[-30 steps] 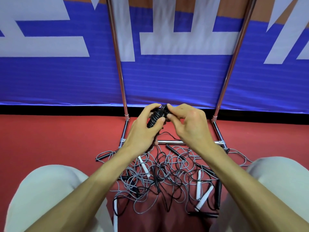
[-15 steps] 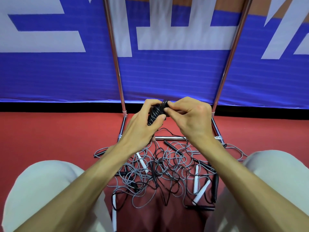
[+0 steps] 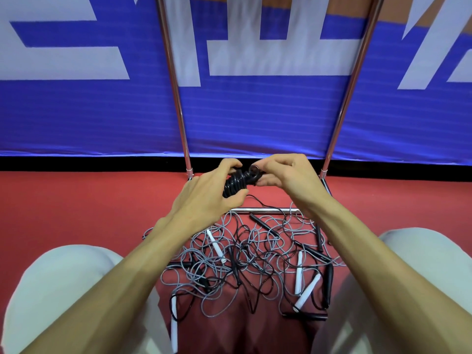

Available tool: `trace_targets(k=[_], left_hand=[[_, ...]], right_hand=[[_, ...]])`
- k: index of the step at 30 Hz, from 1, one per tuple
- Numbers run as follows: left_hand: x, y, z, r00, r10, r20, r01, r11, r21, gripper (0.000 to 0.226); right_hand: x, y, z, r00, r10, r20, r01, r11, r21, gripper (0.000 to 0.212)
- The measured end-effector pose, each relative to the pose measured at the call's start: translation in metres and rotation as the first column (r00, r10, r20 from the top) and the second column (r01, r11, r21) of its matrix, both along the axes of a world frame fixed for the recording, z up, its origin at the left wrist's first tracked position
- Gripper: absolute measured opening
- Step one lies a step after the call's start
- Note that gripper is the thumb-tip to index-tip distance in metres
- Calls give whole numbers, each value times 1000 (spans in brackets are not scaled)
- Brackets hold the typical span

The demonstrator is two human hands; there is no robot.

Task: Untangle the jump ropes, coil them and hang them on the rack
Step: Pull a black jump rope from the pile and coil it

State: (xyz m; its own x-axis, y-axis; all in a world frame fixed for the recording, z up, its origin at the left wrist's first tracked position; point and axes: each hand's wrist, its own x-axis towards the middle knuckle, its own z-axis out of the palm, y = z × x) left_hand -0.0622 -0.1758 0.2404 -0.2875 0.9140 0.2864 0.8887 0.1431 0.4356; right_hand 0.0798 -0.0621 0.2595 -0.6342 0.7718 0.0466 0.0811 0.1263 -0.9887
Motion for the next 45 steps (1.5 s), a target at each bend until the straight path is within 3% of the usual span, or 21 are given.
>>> trace_targets(k=[3, 6, 9, 12, 15, 18, 21, 25, 28, 32, 34, 37, 45], left_hand=[[3, 1, -3, 996, -38, -86, 33, 997, -63, 45], [3, 5, -8, 995, -67, -72, 59, 993, -99, 34], [2, 10, -13, 995, -82, 64, 89, 989, -121, 24], [4, 15, -15, 943, -142, 301, 162, 986, -45, 19], [7, 19, -9, 829, -166, 534, 203, 979, -11, 13], [9, 19, -6, 661, -200, 723, 260, 965, 28, 7], [10, 16, -1, 490, -175, 854, 289, 957, 30, 14], [6, 12, 8, 363, -164, 917, 329, 943, 39, 43], [0, 15, 23, 436, -164, 885, 234, 970, 64, 54], [0, 19, 79, 624, -189, 758, -24, 965, 260, 18], [4, 21, 108, 716, -204, 667, -47, 940, 339, 13], [9, 27, 146, 766, -218, 605, -34, 926, 377, 10], [16, 47, 240, 915, -130, 381, -87, 861, 501, 9]], right_hand=[[-1, 4, -5, 982, -29, 188, 18, 998, 62, 19], [-3, 1, -7, 932, -124, 342, 46, 972, 229, 24], [-3, 1, -7, 934, -203, 296, 101, 940, 327, 30], [-4, 4, -4, 976, -200, 89, 182, 967, 176, 39], [-5, 10, 3, 965, -206, -163, 193, 977, -92, 51], [-3, 15, 11, 918, -262, -299, 172, 940, -296, 41], [-3, 15, 16, 943, -193, -270, 137, 967, -213, 35], [-6, 14, 32, 963, -154, -223, 128, 984, -124, 30], [-11, 11, 58, 969, -134, -208, 129, 991, -38, 24], [-15, 6, 98, 973, -107, -204, 124, 990, 71, 20], [-16, 4, 119, 969, -108, -224, 132, 987, 95, 19], [-14, 4, 151, 956, -109, -274, 147, 982, 122, 21], [-15, 21, 233, 946, -165, -280, 277, 859, 430, 21]])
